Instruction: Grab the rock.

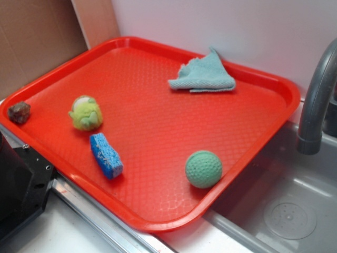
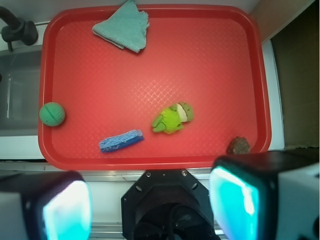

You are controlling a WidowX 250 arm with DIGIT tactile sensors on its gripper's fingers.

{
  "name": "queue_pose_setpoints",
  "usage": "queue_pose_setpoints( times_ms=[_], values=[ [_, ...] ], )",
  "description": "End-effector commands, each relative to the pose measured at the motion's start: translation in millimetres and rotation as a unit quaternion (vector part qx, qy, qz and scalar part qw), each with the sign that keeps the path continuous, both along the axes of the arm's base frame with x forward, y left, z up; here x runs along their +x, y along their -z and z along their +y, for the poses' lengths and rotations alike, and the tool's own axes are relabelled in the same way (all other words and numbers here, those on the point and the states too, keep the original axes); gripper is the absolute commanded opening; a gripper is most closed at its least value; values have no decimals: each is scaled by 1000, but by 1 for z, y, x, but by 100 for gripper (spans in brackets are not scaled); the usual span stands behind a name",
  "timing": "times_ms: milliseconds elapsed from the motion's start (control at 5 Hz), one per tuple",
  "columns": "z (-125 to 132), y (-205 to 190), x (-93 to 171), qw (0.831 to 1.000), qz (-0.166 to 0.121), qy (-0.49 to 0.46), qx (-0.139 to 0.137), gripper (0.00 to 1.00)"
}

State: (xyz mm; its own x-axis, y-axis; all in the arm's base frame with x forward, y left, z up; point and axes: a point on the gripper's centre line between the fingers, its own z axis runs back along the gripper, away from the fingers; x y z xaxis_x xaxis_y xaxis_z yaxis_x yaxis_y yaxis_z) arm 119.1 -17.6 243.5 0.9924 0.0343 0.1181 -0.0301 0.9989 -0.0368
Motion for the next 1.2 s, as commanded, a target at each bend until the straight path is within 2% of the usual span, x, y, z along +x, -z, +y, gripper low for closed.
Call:
queue_pose_setpoints(
  times_ms=[0, 200, 400, 600, 1000],
  values=[
    [0, 0, 0, 1000, 0, 0, 0, 100],
    [23, 10, 5, 998, 5, 44, 33, 100],
    [45, 29, 11, 979, 54, 172, 96, 100],
    [79, 53, 6, 967, 71, 220, 106, 100],
    [79, 53, 6, 967, 71, 220, 106, 100]
  ],
)
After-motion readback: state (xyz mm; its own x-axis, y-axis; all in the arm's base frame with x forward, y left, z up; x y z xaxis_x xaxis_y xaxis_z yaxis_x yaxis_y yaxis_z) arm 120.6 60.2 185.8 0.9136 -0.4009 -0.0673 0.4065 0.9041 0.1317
